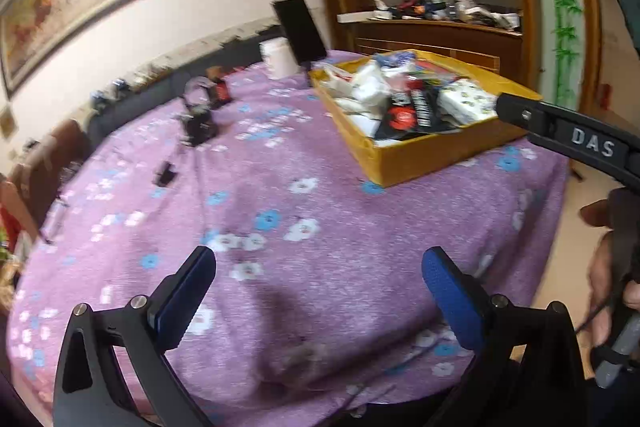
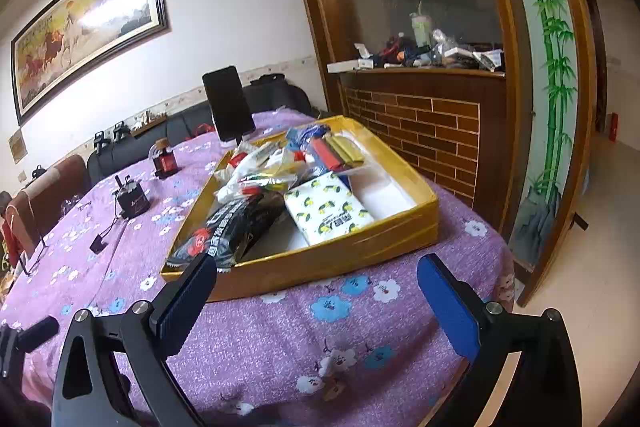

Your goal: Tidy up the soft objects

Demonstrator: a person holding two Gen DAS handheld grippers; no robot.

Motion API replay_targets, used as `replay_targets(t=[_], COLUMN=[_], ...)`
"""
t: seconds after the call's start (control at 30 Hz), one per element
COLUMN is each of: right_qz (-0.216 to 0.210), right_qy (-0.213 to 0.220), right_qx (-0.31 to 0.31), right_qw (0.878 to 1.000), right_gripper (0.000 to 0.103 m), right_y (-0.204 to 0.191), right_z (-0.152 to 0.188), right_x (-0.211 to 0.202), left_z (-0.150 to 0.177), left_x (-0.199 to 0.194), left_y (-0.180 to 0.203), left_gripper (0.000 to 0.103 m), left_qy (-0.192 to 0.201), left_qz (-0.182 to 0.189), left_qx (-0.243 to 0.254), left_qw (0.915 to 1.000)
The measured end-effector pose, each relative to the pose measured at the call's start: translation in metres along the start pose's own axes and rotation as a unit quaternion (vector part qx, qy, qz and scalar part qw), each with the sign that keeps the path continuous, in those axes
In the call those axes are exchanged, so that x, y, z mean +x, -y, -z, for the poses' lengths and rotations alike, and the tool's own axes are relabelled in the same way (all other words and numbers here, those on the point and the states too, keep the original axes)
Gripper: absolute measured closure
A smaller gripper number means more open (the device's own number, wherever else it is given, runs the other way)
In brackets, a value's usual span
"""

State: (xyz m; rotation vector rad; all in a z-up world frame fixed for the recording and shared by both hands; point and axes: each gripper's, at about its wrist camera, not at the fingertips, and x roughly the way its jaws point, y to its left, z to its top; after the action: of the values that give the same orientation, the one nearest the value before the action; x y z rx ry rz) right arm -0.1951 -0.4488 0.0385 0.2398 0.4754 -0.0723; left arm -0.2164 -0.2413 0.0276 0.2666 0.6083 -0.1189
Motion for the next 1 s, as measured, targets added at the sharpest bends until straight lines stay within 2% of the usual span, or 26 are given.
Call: replay_targets(t=[0.03, 0.23, 0.5, 1.0], right_qz=[-0.001, -0.006, -0.005, 0.000], right_qy=[-0.004, -0.014, -0.022, -0.022], right_qx=[0.000, 0.003, -0.012, -0.002], right_qw=[1.000, 1.000, 1.000, 1.000], right_gripper=[0.001, 0.001, 0.001, 0.001], right_y=[0.000, 0.002, -0.005, 0.006], right_z=[0.000, 0.002, 0.005, 0.007], right_x=[0.001, 0.004, 0.008, 0.009], left_z=[0.000, 0.000, 0.003, 0.003], left_x=[-0.001, 0.001, 0.007, 0.019], left_y=[0.000, -0.004, -0.012, -0.004], left_gripper=[0.000, 0.000, 0.000, 0.000], left_qy=[0.003, -0.001, -0.015, -0.034], left_qz=[-0.010, -0.012, -0.004, 0.004], left_qx=[0.001, -0.002, -0.016, -0.005], left_qw=[0.9999, 0.9999, 0.9997, 0.9994])
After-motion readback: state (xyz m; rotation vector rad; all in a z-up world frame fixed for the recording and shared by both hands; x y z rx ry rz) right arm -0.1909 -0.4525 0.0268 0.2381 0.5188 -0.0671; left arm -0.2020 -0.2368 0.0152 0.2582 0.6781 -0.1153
